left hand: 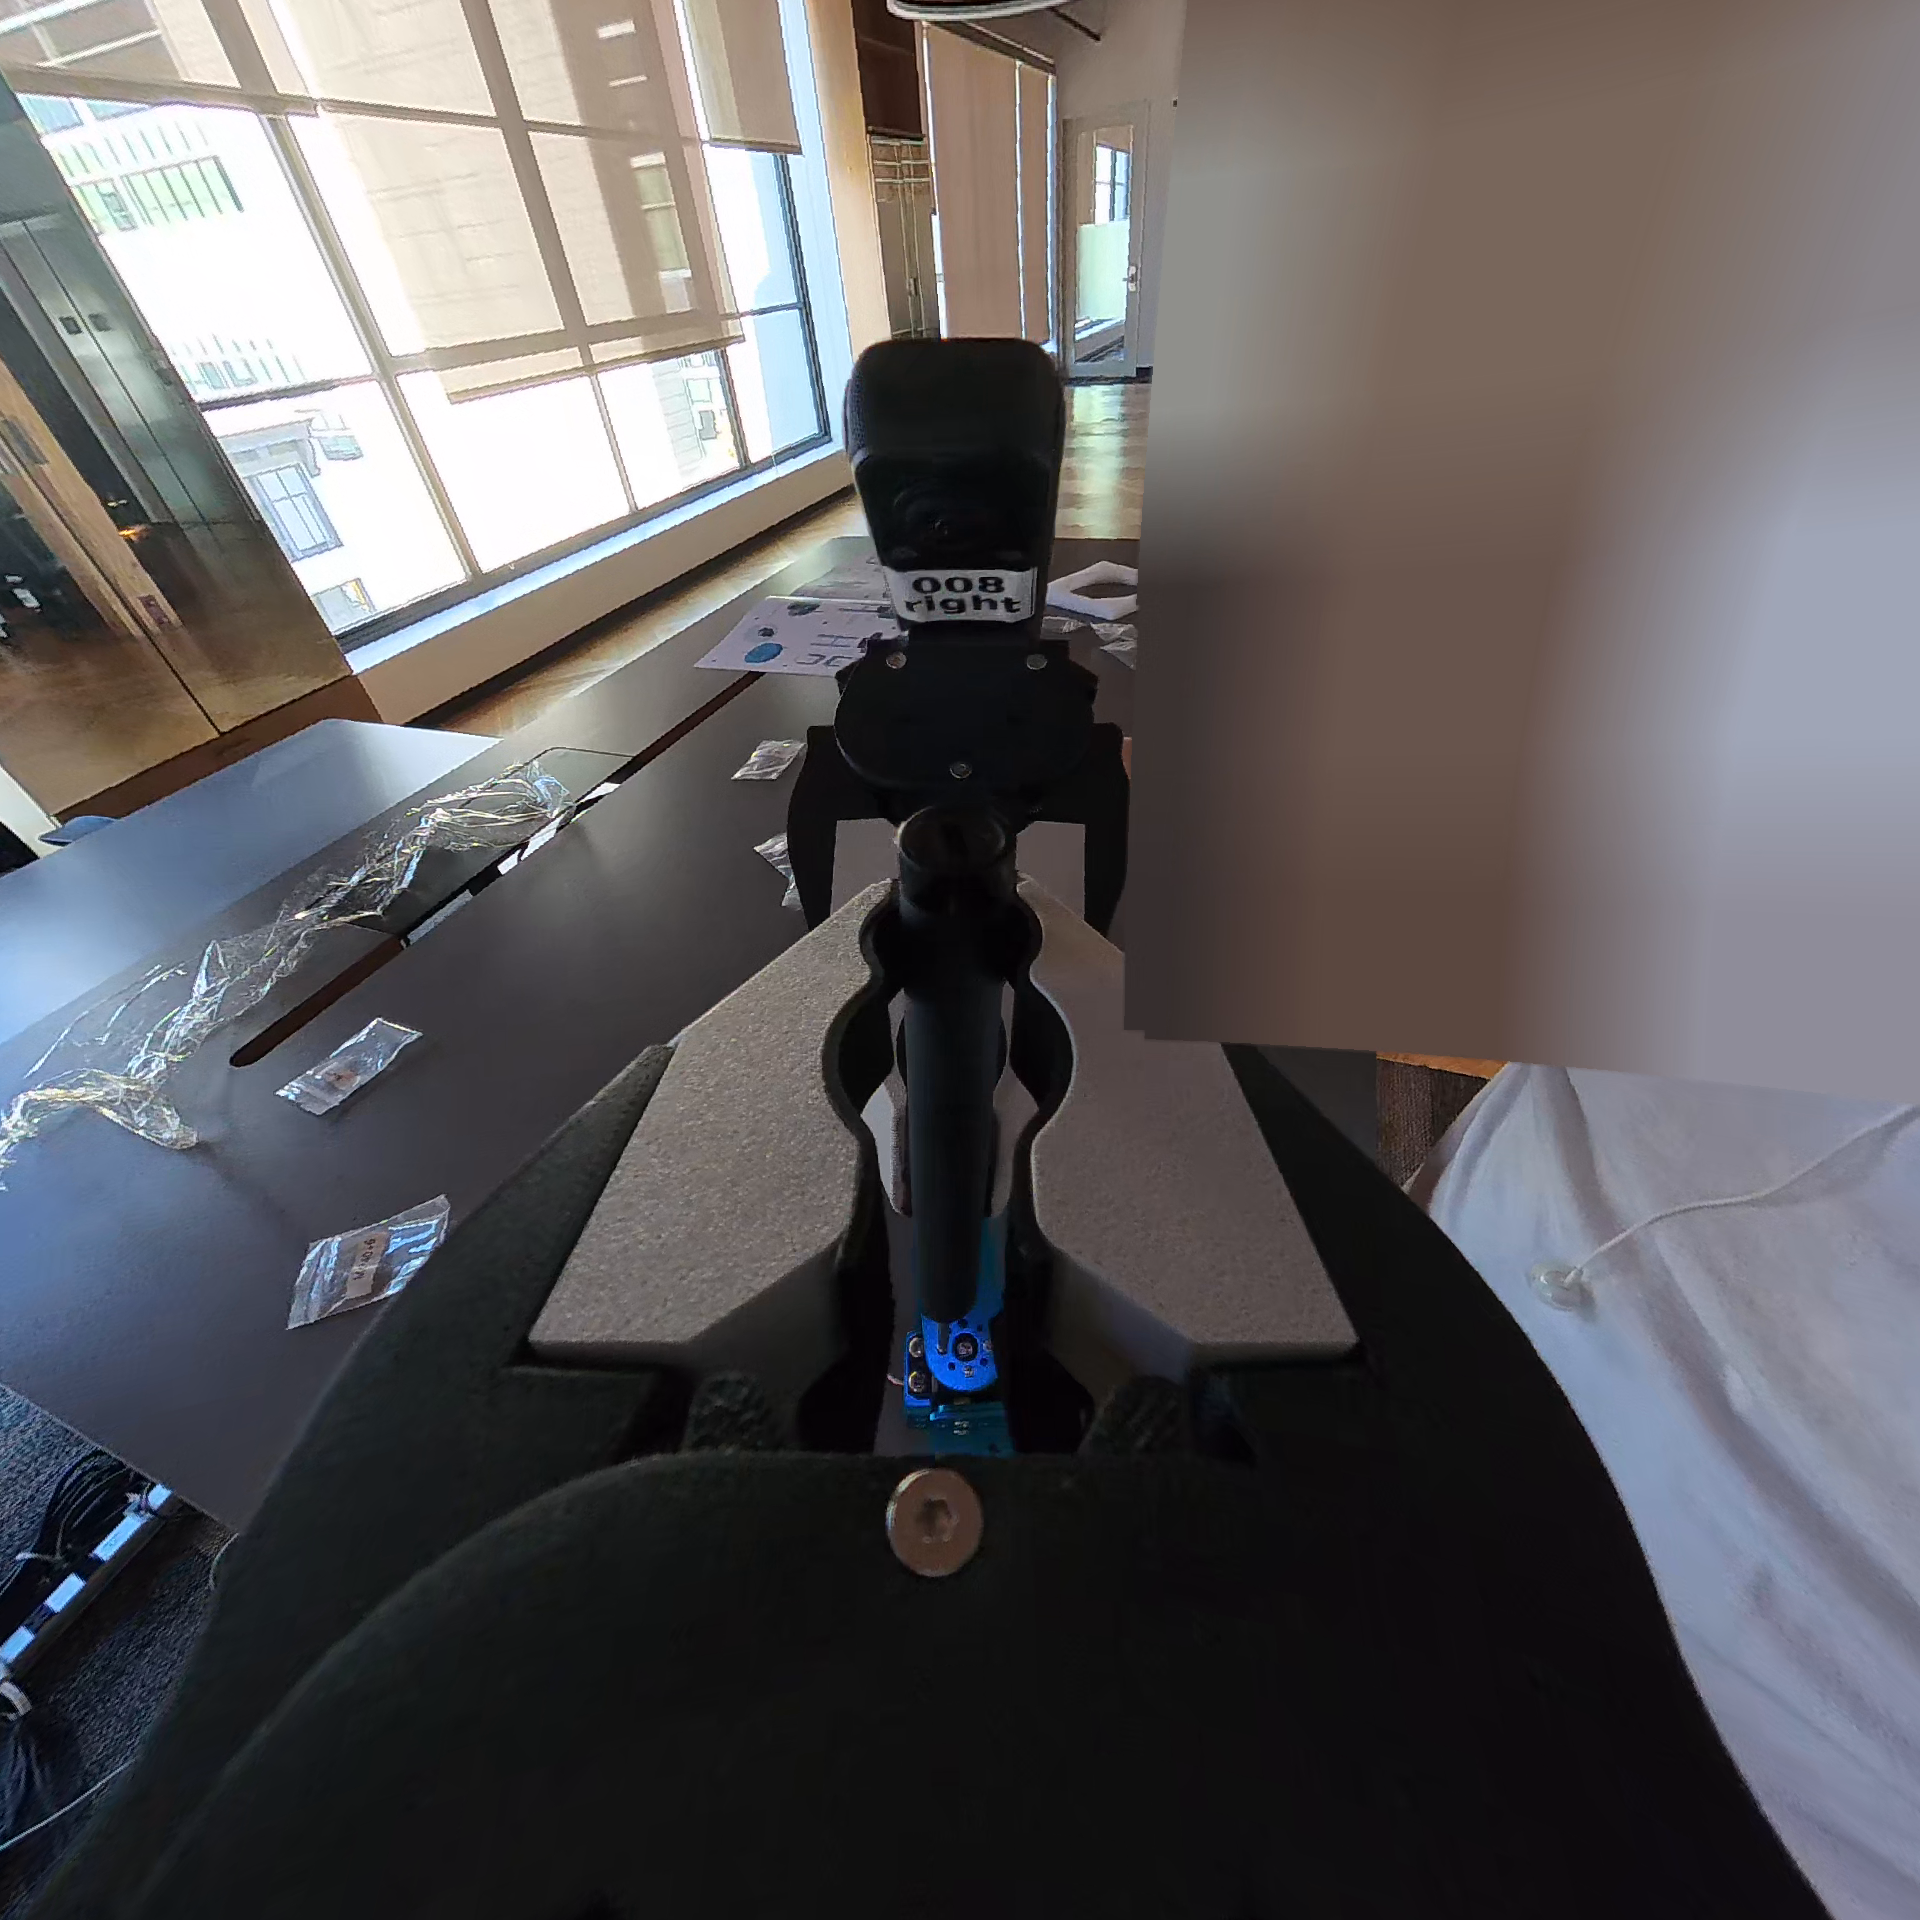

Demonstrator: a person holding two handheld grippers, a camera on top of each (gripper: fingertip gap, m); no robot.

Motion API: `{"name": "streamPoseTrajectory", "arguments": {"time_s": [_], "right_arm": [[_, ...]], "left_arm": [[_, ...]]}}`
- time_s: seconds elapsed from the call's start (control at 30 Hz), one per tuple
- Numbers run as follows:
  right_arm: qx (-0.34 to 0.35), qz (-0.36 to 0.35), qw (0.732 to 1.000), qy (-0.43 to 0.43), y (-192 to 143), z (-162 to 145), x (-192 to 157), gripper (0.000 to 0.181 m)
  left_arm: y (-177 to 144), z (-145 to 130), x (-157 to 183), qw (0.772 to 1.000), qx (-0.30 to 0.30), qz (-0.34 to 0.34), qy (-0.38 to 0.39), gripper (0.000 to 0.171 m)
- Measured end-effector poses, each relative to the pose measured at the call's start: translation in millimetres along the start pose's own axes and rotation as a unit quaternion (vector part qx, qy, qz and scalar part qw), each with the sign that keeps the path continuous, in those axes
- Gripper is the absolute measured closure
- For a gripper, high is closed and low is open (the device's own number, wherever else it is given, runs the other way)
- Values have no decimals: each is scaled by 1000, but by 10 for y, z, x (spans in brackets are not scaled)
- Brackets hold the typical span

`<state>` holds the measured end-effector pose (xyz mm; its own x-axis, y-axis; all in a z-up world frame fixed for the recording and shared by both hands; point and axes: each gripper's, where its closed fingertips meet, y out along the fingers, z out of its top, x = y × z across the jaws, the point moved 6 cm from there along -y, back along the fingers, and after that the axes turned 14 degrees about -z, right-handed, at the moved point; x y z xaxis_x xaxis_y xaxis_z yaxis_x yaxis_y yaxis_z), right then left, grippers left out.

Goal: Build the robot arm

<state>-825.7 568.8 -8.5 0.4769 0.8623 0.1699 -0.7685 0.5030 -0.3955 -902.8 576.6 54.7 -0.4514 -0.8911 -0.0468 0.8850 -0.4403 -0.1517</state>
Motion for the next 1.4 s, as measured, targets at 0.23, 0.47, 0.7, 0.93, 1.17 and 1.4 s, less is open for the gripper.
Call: {"name": "streamPoseTrajectory", "arguments": {"time_s": [0.23, 0.47, 0.7, 0.93, 1.17, 1.4], "right_arm": [[16, -13, 1000, 13, 60, 112, -8, 140], [-1, -41, 999, -25, 68, 134, -60, 164], [-4, -50, 998, -26, 59, 138, -71, 164], [43, -48, 998, -5, -22, 299, -47, 164], [-35, -57, 997, 50, -387, 269, -23, 165], [-294, -69, 952, 46, -683, -154, -247, 164]], "left_arm": [[1, 5, -16, 1000, -2, 6, -4, 156], [-41, -12, -2, 1000, 14, 23, -3, 150], [-341, -340, 70, 996, 36, 45, -67, 139], [-180, -1202, 118, 989, 1, 70, -131, 134], [39, -1487, 91, 987, -61, 89, -119, 124], [113, -1619, 113, 986, -120, 83, -86, 113]]}}
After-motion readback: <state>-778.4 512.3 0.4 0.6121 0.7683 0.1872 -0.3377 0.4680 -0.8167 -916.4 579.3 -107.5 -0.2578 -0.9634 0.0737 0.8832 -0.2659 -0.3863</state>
